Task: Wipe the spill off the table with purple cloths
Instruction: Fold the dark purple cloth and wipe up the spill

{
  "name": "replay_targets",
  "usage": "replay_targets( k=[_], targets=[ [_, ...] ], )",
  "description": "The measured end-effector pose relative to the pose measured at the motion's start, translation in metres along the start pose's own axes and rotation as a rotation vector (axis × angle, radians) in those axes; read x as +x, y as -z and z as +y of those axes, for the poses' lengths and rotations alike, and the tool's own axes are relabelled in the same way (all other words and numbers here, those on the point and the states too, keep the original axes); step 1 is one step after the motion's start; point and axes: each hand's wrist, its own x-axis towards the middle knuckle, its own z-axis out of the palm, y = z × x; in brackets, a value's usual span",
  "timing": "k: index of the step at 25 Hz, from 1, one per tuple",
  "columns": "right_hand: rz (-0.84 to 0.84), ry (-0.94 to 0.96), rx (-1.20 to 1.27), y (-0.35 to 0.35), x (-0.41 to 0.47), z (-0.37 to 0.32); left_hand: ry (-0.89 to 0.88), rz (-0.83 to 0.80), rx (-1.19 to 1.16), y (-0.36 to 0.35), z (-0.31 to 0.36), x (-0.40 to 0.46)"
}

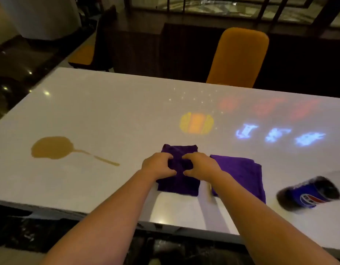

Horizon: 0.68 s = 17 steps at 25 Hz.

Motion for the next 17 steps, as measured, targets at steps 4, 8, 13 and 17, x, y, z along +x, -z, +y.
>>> replay_targets(
  k=[4, 8, 13, 17],
  targets=[
    [0.003, -0.045, -0.071, -0.032, 0.009, 0.002, 0.050, 0.086, -0.012, -0.027, -0.007, 0.007],
    [0.189, -0.043, -0.004, -0.050, 0.014, 0.004, 0.049, 0.254, -0.090, -0.046, -0.007, 0.013],
    [0.277, -0.067, 0.067, -0.062, 0.003, -0.004, 0.133, 0.216, -0.198, -0.042, -0.004, 0.012],
    [0.176, -0.066, 0.135, -0.042, 0.000, -0.005, 0.186, 0.169, -0.270, -0.028, -0.004, 0.004]
  ],
)
